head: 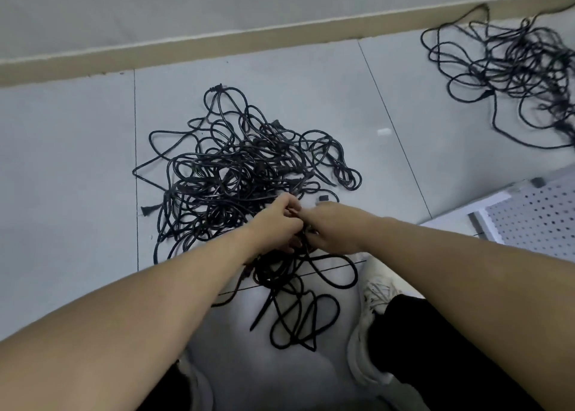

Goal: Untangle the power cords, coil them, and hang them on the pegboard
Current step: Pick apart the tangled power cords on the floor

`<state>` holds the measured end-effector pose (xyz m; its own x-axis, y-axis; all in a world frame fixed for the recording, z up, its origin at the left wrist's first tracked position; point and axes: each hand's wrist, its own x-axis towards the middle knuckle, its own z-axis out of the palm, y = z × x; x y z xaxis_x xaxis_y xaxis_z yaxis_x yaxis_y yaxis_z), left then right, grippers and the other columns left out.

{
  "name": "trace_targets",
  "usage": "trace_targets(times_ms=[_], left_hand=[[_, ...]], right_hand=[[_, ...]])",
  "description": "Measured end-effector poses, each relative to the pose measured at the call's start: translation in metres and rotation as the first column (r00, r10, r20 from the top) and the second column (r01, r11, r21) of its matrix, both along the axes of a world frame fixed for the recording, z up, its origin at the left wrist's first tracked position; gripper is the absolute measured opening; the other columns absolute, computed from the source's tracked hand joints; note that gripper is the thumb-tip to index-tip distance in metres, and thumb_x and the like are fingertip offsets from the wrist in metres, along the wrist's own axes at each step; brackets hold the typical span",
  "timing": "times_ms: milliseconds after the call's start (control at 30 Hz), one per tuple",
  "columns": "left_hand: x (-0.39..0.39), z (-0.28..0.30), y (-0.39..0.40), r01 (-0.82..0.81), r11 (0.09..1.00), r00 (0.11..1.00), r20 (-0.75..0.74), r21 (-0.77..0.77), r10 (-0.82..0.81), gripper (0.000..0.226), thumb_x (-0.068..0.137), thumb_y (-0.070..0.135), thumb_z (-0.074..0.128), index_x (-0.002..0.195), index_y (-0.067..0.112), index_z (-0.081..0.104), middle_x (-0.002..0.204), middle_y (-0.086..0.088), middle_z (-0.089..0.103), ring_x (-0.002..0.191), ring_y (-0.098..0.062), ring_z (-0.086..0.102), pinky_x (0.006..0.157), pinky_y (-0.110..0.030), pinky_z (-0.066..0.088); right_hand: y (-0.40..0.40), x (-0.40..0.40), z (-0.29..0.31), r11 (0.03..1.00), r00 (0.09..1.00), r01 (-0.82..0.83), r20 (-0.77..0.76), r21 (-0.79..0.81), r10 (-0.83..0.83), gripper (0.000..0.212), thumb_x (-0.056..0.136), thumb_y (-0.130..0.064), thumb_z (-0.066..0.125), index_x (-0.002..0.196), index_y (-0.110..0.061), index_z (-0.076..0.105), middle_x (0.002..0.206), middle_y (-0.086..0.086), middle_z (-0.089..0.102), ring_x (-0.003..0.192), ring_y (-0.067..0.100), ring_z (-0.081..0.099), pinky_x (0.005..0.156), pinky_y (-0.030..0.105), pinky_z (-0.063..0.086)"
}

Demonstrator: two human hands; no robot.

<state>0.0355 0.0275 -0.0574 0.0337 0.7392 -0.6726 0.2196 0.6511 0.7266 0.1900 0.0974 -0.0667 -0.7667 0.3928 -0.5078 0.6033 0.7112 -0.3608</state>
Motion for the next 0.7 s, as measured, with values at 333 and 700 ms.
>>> trace_targets(times_ms=[333,700], left_hand=[[-0.061,0.11,-0.05,0.589,0.787,0.489,-0.694,-0.184,-0.528,0.008,0.087,0.036,0.046,0.093,0.031,0.047,0.122,0.005,0.04,0.106,-0.024,0.052,0.092,-0.043,0.047],[-0.034,0.189,-0.116,0.372,0.892,0.82,-0.541,0.258,-0.186,0.059,0.086,0.053,0.068,0.14,0.039,0.05,0.141,0.011,0.057,0.125,-0.008,0.056,0.106,-0.022,0.04]], right_hand=[[-0.023,0.001,0.118,1.0,0.981,-0.002,-0.193,0.011,0.004,0.019,0.103,-0.033,0.056,0.115,-0.021,0.064,0.109,-0.001,0.068,0.1,0.02,0.059,0.083,0.031,0.043],[-0.079,-0.008,0.22,0.972,0.853,0.211,-0.468,-0.098,-0.233,0.026,0.101,-0.042,0.058,0.095,-0.02,0.069,0.075,-0.001,0.065,0.067,0.01,0.053,0.07,0.031,0.045]])
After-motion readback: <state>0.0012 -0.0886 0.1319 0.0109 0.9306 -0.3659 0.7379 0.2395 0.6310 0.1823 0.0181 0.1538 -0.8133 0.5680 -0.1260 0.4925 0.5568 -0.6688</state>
